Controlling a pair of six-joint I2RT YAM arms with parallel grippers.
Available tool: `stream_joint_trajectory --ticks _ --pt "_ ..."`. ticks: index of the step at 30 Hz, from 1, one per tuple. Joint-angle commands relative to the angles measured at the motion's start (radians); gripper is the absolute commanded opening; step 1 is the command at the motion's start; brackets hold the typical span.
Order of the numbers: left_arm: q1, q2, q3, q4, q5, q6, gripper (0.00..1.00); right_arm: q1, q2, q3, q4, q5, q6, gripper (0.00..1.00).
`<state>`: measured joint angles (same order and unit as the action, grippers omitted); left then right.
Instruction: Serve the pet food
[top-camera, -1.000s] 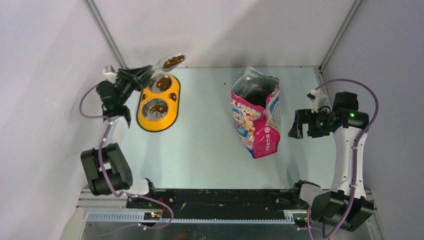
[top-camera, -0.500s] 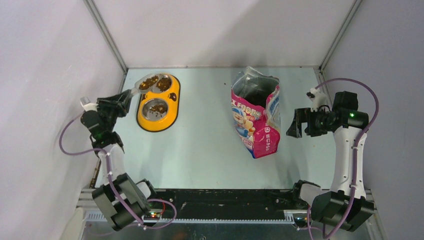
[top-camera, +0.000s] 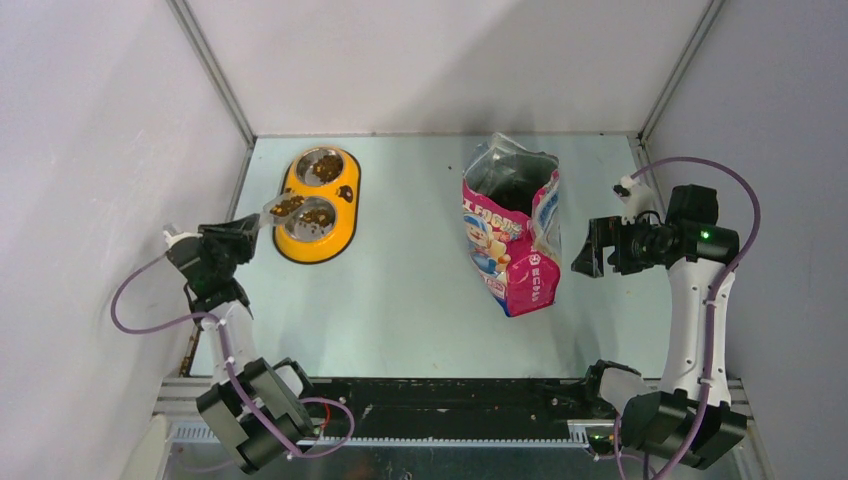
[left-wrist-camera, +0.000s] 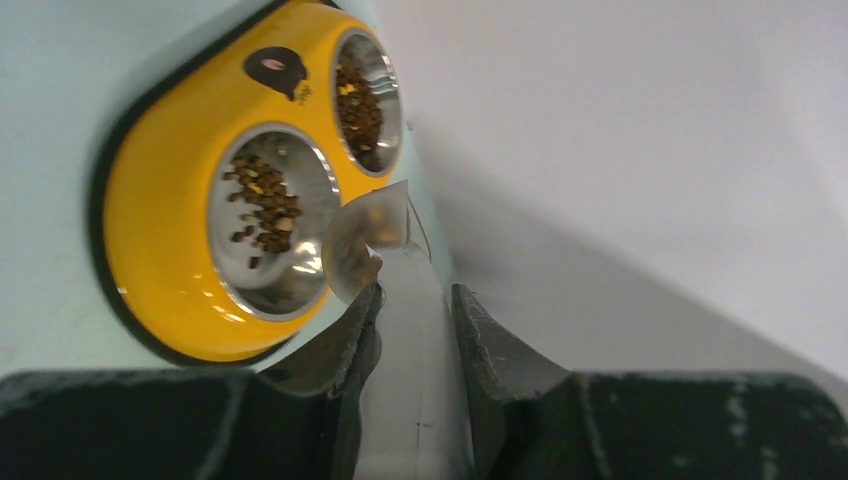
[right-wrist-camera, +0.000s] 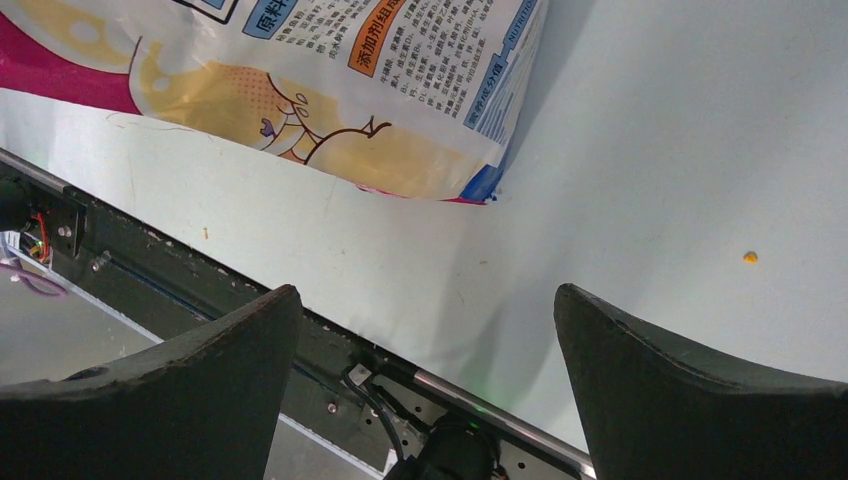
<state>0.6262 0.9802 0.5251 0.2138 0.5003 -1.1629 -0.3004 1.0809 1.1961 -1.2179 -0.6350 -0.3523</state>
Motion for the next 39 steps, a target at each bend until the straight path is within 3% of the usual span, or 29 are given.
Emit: stream_joint_trajectory --ticks 1,19,32,39 --pt "0.010 0.009 0.054 -0.056 -0.066 0.176 0.00 0.003 -0.030 0.018 0.009 -0.031 -0.014 1.00" --pt "-0.012 0.200 0.211 -0.252 -0.148 0.412 0.00 0.000 -0.056 -0.003 0.012 -0.028 -0.007 1.00" --pt "-0.143 0.262 0.338 -0.376 -0.237 0.600 0.00 -0.002 -0.067 -0.020 0.023 -0.028 -0.002 1.00" --pt "-0.184 0.275 0.362 -0.396 -0.231 0.627 0.00 -0.002 -0.067 -0.020 0.029 -0.033 0.005 1.00"
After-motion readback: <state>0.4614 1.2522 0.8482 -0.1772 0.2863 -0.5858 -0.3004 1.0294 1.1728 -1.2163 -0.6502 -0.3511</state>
